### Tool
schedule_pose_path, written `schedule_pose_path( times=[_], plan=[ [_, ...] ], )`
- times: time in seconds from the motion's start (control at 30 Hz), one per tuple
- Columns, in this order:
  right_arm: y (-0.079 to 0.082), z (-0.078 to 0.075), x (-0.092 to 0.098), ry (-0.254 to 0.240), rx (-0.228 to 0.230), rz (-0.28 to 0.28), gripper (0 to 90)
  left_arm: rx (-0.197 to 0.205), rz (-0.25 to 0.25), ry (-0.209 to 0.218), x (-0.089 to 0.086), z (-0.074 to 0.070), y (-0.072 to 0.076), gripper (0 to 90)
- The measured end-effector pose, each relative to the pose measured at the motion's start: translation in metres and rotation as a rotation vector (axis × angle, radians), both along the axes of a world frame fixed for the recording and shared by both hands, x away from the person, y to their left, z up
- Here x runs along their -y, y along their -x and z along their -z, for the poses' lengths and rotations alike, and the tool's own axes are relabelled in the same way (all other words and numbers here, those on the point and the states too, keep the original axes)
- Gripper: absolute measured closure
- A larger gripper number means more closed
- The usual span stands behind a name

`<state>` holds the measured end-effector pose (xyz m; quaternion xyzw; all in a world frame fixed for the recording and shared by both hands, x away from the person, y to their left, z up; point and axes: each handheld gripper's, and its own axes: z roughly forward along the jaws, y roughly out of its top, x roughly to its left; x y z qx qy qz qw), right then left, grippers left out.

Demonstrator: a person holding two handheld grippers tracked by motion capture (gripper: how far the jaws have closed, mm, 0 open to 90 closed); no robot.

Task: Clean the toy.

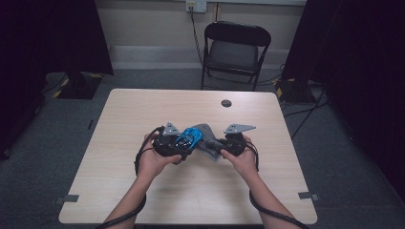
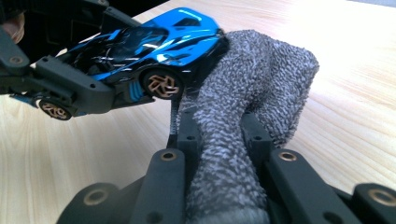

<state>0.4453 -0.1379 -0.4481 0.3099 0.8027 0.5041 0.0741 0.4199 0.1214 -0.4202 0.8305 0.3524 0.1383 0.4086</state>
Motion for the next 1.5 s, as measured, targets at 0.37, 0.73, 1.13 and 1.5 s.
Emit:
schedule_pose_path(
  times=[0.37, 0.73, 1.13, 1.5],
  plan=[
    [0.006, 0.002, -0.01, 0.017, -0.004, -0.049, 74.5, 0.001, -0.005, 0.021, 0.004, -0.002, -0.005, 26.0],
    [0.011, 0.006, -0.017, 0.009, -0.002, -0.078, 74.5, -0.019, -0.005, 0.029, 0.007, -0.002, -0.009, 26.0],
    [0.018, 0.01, -0.024, 0.006, -0.005, -0.111, 74.5, -0.025, -0.003, 0.038, 0.012, -0.003, -0.013, 26.0],
    [0.02, 0.012, -0.03, -0.014, -0.011, -0.143, 74.3, -0.018, -0.003, 0.05, 0.017, -0.005, -0.026, 26.0]
  ],
)
